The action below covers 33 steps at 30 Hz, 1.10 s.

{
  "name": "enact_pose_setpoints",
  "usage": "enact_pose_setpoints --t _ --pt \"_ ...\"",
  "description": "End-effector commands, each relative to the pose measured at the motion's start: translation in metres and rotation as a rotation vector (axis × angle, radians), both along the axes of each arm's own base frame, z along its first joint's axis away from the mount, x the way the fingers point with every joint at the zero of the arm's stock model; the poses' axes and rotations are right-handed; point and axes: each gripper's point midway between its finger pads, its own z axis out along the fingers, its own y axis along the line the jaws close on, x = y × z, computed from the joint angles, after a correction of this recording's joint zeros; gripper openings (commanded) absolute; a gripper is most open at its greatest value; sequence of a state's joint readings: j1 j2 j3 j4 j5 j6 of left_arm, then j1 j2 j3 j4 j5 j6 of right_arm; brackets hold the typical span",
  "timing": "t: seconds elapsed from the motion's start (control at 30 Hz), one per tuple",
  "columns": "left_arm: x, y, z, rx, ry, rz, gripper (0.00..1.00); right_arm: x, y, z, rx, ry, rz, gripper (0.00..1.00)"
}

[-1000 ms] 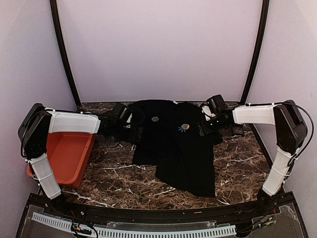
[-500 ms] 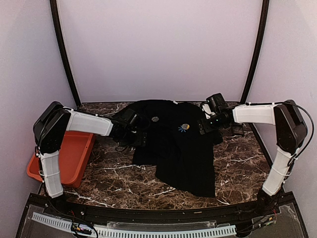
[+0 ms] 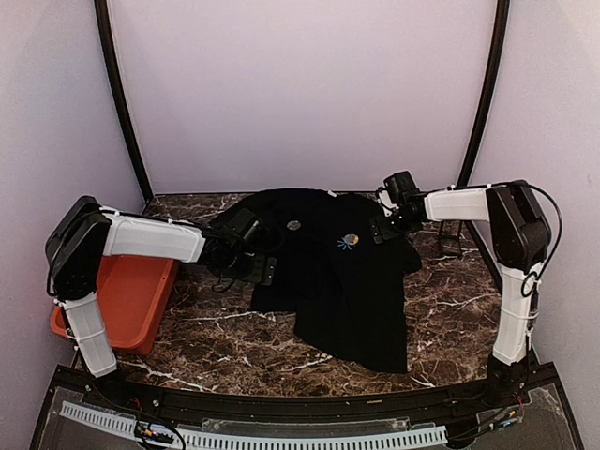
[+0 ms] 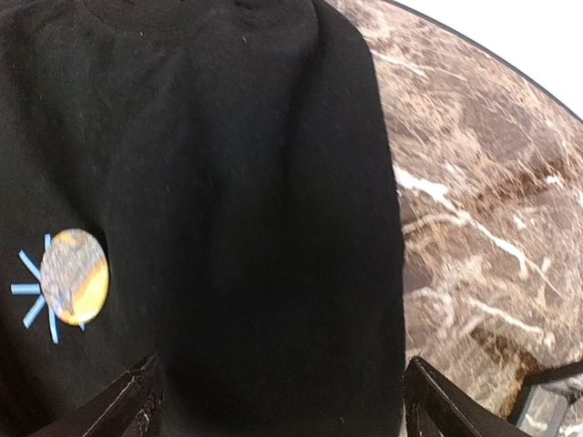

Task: Pin the brooch onto the clothing
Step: Flatten out the clothing with brooches at the center of the board.

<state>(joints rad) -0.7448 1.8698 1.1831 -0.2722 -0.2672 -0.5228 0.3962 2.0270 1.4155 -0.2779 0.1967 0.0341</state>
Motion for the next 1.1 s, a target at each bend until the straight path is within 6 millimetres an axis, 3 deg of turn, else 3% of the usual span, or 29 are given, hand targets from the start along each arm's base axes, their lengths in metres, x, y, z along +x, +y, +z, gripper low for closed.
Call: enact_pose_setpoints --t 0.0,0.13,0.33,0.6,0.73,0.87,0.93,1.07 --pt "-0.016 0.010 0.033 0.027 -0.041 -0.032 0.99 0.014 0.009 0.004 0.013 -0.020 0.015 0.88" --pt "-0.042 -0.008 0.021 0.024 0.000 -0.099 0.99 0.019 0.009 0.001 0.002 -0.021 0.016 0.88" --pt "-0.066 -0.015 -0.025 0.052 0.107 -0.120 0.97 0.024 0.006 0.004 -0.008 -0.033 0.013 0.88" --pt "-0.074 -0.010 -0.056 0.118 0.166 -0.128 0.89 0.031 0.005 0.003 -0.002 -0.036 0.009 0.89" --pt "-0.080 -0.008 -0.069 0.137 0.195 -0.134 0.71 0.034 0.005 0.000 -0.013 -0.033 0.025 0.89" --pt "-0.083 -0.007 -0.075 0.139 0.215 -0.134 0.19 0.039 0.006 -0.001 -0.010 -0.032 0.030 0.89" --pt "-0.085 -0.006 -0.074 0.137 0.219 -0.132 0.04 0.042 0.007 -0.005 -0.012 -0.028 0.035 0.89" --pt "-0.093 0.000 -0.064 0.138 0.213 -0.133 0.01 0.045 0.008 -0.020 -0.029 0.003 0.047 0.88"
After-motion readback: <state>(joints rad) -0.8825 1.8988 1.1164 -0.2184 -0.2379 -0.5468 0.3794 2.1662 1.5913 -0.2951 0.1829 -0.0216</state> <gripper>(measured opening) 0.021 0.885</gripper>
